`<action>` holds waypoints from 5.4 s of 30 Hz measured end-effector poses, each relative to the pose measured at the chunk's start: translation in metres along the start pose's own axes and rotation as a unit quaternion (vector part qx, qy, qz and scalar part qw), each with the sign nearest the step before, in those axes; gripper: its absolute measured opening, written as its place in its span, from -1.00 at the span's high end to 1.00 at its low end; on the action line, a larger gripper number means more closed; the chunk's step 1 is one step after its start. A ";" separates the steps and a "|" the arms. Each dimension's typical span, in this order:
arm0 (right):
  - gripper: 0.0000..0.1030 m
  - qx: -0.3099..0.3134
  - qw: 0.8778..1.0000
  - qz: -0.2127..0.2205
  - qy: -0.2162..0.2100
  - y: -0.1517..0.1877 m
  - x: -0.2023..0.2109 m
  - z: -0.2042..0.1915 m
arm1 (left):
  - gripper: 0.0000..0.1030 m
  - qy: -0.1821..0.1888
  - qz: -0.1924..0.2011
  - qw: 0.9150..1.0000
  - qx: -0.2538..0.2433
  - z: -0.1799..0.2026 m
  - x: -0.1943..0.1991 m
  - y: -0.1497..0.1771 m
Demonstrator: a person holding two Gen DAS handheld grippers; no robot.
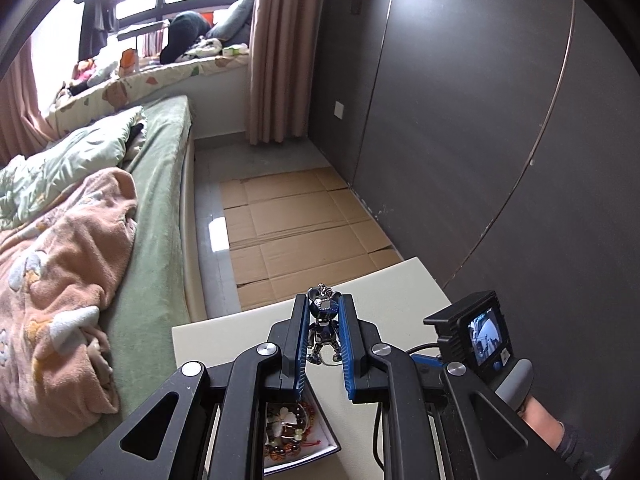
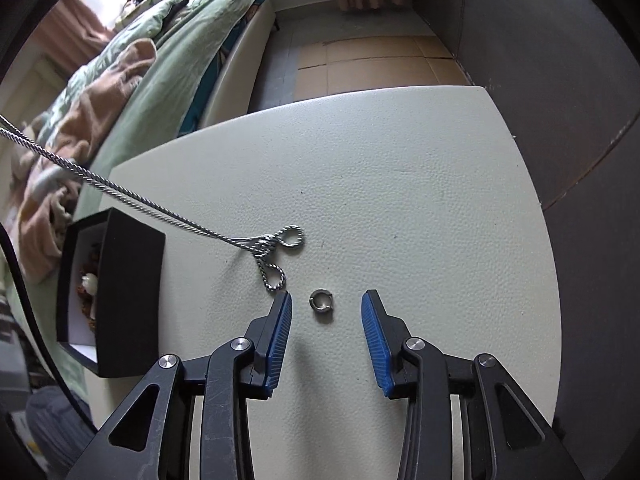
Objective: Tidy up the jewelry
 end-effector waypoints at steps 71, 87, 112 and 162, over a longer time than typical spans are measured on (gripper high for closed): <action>0.77 0.032 0.986 0.132 -0.094 -0.010 0.102 -0.108 | -0.01 0.044 -0.095 0.989 0.106 -0.067 -0.031 0.061; 0.77 0.047 0.985 0.121 -0.112 -0.036 0.083 -0.148 | -0.05 0.010 -0.065 0.987 0.146 -0.126 0.011 0.082; -0.77 0.007 0.987 0.123 -0.107 0.017 0.121 -0.128 | -0.94 -0.007 -0.008 0.993 0.115 -0.092 0.074 0.103; -0.99 0.036 0.958 0.284 0.020 0.196 0.294 -0.129 | -0.99 -0.033 0.140 0.989 0.036 -0.009 0.253 0.218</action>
Point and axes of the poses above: each gripper's, at about its wrist camera, not at the fingertips, and x roughly against the way its jaws point, z to its right, y to its underside, the point moved 7 cm from there along -x, roughly the way its jaws point, and after that the axes turned 8 degrees about x, right-handed, at the moved point
